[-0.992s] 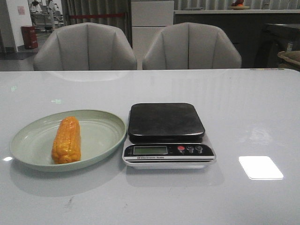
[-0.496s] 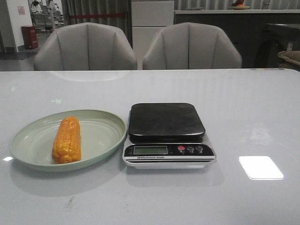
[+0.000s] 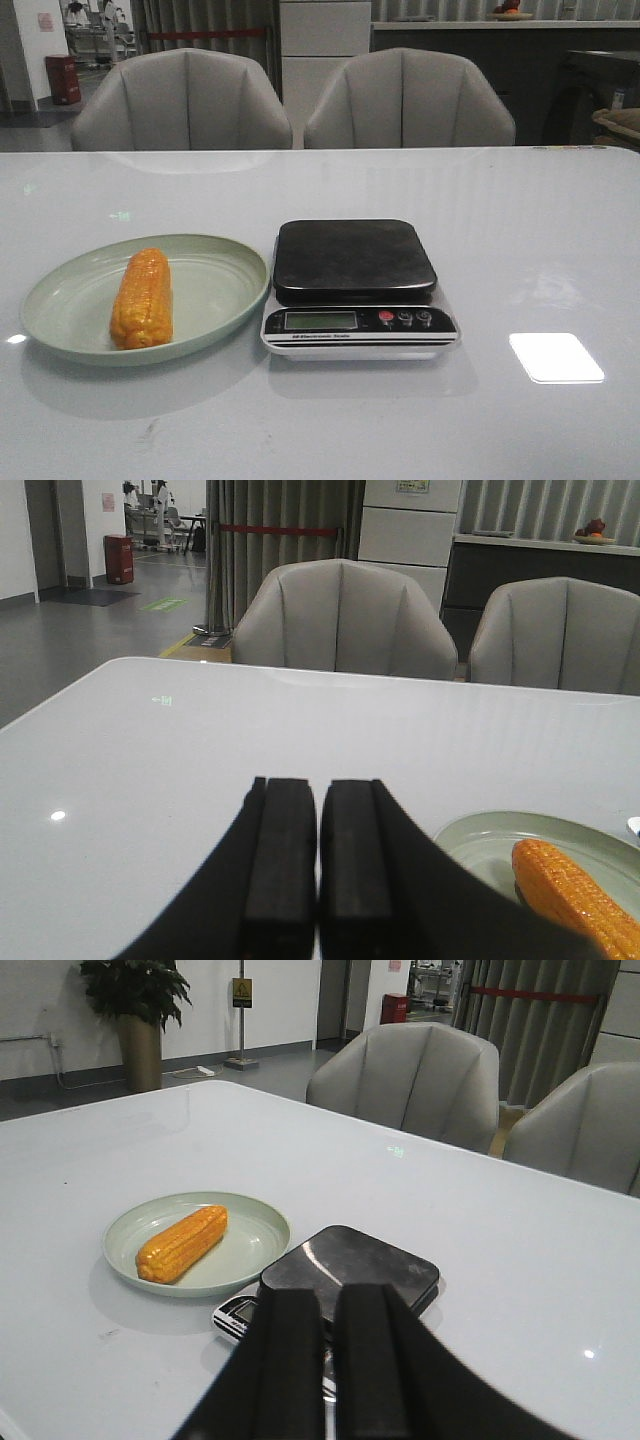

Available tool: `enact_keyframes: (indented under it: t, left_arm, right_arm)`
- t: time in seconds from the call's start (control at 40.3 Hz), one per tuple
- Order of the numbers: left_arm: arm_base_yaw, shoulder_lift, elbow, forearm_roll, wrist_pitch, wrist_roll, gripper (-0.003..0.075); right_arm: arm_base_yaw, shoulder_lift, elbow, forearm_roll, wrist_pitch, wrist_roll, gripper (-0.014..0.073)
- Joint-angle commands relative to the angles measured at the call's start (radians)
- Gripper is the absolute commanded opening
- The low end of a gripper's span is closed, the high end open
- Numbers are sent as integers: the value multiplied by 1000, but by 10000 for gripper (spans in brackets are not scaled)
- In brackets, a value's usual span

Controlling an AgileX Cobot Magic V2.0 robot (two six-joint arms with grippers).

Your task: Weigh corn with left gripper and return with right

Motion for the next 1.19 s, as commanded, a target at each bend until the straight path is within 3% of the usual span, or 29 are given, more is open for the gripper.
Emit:
enact_keyframes:
  t: [0.0,0.149,0.422,0.57,0.645,1.166]
  left_arm:
    - [3,-19,0,-9,-84,1,134]
    - [3,-19,0,-9,-84,1,134]
    - [3,-19,0,-9,-84,1,133]
    - [3,-19,0,-9,-84,1,134]
    - [3,-19,0,-9,-84,1,134]
    - [3,-17,0,-9,-84,1,134]
  right_arm:
    - [-12,10,-18,-15,-88,-9,204]
    - [-99,10,26,-15,-111,-9,204]
    - [-381,10,121,-15,-135,-8,204]
    - [-468,-11,190,-14,-238,-7,204]
    - [-489,-41,228,-14,-300,-7,204]
    - [-508,-117,227,-14,-281,-7,204]
